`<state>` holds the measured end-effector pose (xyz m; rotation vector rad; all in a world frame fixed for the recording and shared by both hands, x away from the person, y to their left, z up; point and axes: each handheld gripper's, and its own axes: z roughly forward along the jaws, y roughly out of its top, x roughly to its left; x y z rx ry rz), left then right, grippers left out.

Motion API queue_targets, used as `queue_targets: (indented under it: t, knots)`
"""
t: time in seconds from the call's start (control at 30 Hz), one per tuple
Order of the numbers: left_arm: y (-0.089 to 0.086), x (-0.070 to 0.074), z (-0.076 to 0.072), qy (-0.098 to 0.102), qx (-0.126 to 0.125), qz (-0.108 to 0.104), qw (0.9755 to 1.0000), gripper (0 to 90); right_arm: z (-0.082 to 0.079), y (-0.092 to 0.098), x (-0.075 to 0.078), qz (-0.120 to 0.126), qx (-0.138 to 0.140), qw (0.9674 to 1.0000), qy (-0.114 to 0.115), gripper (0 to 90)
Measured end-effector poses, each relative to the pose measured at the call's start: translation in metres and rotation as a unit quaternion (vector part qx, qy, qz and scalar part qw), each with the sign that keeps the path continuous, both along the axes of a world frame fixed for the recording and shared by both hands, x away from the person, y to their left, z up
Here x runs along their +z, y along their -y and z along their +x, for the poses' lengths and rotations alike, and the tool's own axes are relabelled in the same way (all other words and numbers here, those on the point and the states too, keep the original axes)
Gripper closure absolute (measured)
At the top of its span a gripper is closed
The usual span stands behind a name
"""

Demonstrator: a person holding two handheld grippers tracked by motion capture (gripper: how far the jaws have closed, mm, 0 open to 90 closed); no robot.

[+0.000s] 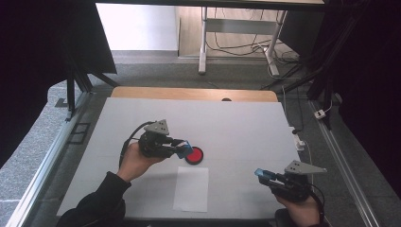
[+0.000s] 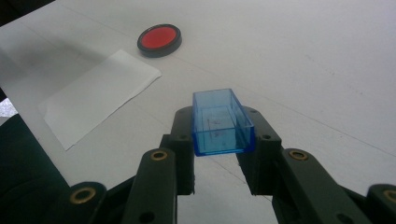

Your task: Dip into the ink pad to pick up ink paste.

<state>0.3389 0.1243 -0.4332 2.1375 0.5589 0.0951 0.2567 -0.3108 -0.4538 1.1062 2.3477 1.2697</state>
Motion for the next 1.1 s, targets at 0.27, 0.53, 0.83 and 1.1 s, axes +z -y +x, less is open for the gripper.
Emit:
queue_targets:
  t: [0.27,0.53,0.83,1.1]
  knots:
    - [0.008,-0.005,0.01,-0.005,0.007,0.007,0.9999,70.3,0.0,0.0,0.0,0.0,0.001,1.0,-0.001,68.5]
    - [0.018,-0.012,0.021,-0.012,0.011,0.016,0.9997,70.3,0.0,0.0,0.0,0.001,0.002,1.0,-0.001,68.5]
    - [0.031,-0.022,0.03,-0.017,0.018,0.038,0.999,70.3,0.0,0.0,0.0,0.002,0.003,1.0,-0.002,68.5]
    - [0.04,-0.034,0.037,-0.023,0.026,0.064,0.9974,70.3,0.0,0.001,0.0,0.002,0.003,1.0,-0.002,68.5]
